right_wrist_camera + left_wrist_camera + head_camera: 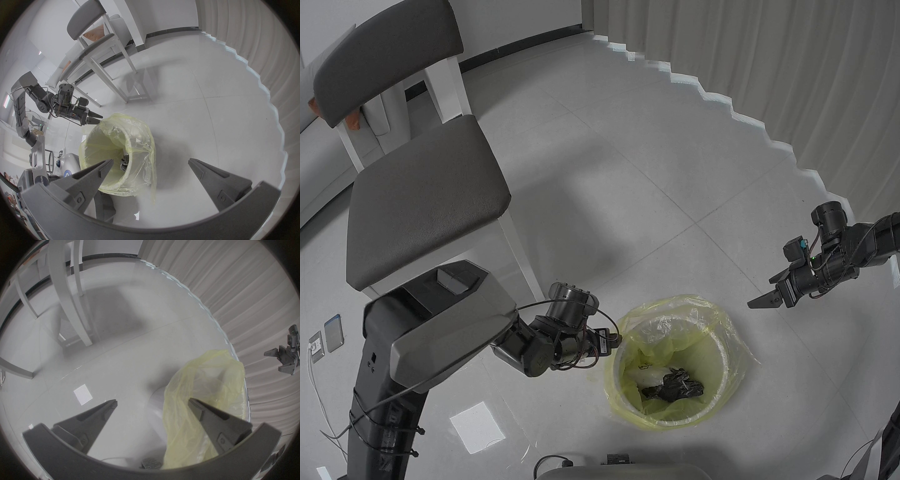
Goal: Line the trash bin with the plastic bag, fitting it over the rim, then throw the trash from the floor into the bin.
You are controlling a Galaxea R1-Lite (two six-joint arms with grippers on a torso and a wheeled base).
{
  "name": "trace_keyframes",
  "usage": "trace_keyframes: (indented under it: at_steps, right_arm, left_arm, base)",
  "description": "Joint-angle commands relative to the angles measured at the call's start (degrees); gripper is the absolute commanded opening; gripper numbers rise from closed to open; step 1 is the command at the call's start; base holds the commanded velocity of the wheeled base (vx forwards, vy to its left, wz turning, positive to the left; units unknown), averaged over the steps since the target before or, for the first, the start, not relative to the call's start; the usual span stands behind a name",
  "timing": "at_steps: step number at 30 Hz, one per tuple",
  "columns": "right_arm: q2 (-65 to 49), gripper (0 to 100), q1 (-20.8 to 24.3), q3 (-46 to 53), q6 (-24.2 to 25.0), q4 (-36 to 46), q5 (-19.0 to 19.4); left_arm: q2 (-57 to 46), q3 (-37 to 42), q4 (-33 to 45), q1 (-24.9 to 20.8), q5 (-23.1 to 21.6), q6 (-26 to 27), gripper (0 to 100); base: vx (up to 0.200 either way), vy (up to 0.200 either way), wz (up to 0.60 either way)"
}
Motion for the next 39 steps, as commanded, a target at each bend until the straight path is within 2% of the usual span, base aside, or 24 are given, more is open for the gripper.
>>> trace_keyframes:
  at_steps: [1, 7, 11, 16, 19, 20, 23, 26, 29, 30, 32, 35, 39]
  right_arm:
    - [0.2, 100, 0.0, -0.1, 0.0, -0.1, 0.0]
    - [-0.1, 100, 0.0, -1.0, 0.5, -0.2, 0.0]
    - [-0.7, 100, 0.0, -1.0, 0.5, -0.4, -0.1]
    - [-4.8, 100, 0.0, -1.0, 1.8, -1.1, -1.6]
    - [-8.6, 100, 0.0, -0.8, 6.6, -2.9, -2.5]
    - [-8.8, 100, 0.1, -0.8, 6.9, -3.0, -2.5]
    - [-14.0, 100, 0.0, -1.0, 14.0, -7.8, -2.8]
    - [-19.6, 100, -0.6, -0.8, 17.4, -12.0, -2.6]
    - [-26.6, 100, -0.6, 0.4, 18.9, -14.2, -2.5]
    - [-28.3, 100, -0.5, 1.2, 19.0, -14.4, -2.5]
    - [-36.8, 100, 0.4, 6.8, 19.3, -16.1, -2.3]
    - [-44.5, 100, 1.4, 12.0, 21.0, -20.0, -2.3]
    - [-55.8, 100, 2.0, 19.7, 28.1, -25.1, -2.0]
  left_arm:
    - [-9.1, 8.4, -0.3, 3.0, 0.1, 0.1, 100]
    - [-23.1, 20.1, -1.5, 9.4, 1.8, 0.4, 100]
    - [-32.2, 23.5, -1.4, 13.3, 3.4, 0.4, 100]
    - [-47.5, 28.7, -1.3, 19.9, 8.4, 0.9, 100]
    - [-57.9, 33.8, -1.3, 23.7, 9.3, 1.8, 100]
    - [-58.5, 34.1, -1.3, 24.0, 9.3, 2.0, 100]
    - [-71.3, 38.9, -1.3, 30.4, 8.3, 6.1, 100]
    - [-81.8, 39.3, 0.2, 34.6, 6.4, 9.0, 100]
    - [-93.5, 40.2, 5.7, 41.8, 0.5, 10.4, 100]
    - [-96.0, 40.7, 7.0, 42.9, -0.7, 10.4, 100]
    - [-109.2, 42.2, 13.1, 46.1, -5.6, 10.8, 100]
    - [-120.6, 40.5, 21.8, 46.4, -7.7, 12.5, 100]
    - [-134.7, 32.5, 40.7, 44.4, -8.5, 13.9, 100]
  base:
    - [0.000, 0.000, 0.00]
    - [0.000, 0.000, 0.00]
    - [0.000, 0.000, 0.00]
    - [0.000, 0.000, 0.00]
    - [0.000, 0.000, 0.00]
    - [0.000, 0.000, 0.00]
    - [0.000, 0.000, 0.00]
    - [0.000, 0.000, 0.00]
    - [0.000, 0.000, 0.00]
    - [0.000, 0.000, 0.00]
    - [0.000, 0.000, 0.00]
    - [0.000, 0.000, 0.00]
    - [0.000, 0.000, 0.00]
